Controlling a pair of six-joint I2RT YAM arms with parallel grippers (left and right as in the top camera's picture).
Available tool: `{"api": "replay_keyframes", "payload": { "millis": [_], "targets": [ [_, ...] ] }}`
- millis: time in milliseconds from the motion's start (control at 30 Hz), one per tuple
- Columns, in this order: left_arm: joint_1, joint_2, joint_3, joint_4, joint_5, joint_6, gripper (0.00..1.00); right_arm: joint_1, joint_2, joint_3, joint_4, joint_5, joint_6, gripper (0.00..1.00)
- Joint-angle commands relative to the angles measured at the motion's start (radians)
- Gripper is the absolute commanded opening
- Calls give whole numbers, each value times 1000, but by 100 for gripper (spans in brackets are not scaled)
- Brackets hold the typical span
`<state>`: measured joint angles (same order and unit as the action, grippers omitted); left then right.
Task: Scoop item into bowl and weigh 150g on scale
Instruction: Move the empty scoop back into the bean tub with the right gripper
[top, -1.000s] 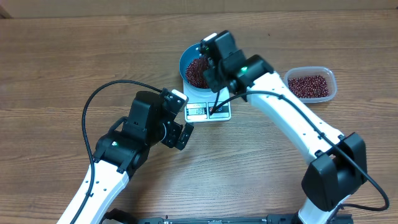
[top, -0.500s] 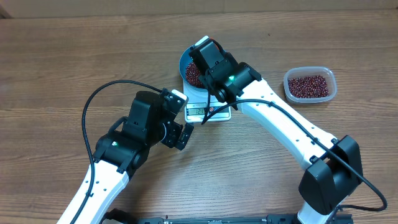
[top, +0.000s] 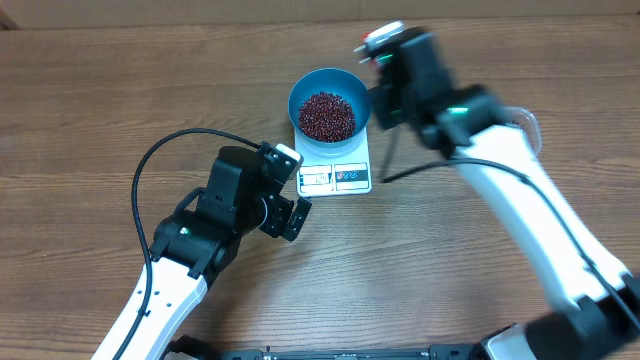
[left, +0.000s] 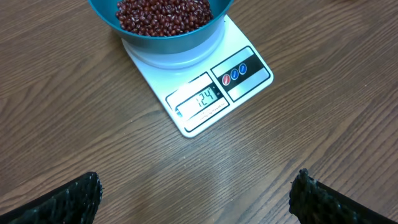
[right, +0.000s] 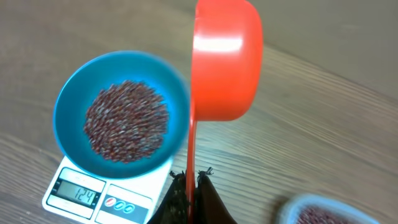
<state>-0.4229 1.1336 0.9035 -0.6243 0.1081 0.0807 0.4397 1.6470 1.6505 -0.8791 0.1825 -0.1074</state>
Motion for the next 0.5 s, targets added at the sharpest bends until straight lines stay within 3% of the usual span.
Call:
{"api": "replay_keyframes", "payload": {
  "millis": [0,233,467],
  "targets": [
    [4,5,-5,0,-7,-6,100,-104,-106,34,-44,-108,32,4],
    [4,5,-5,0,-7,-6,100,-342,-151,32,-228,-110,49,4],
    [4,5,-5,0,-7,-6,99,-518,-122,-64,-251,-110,109,4]
  ]
}}
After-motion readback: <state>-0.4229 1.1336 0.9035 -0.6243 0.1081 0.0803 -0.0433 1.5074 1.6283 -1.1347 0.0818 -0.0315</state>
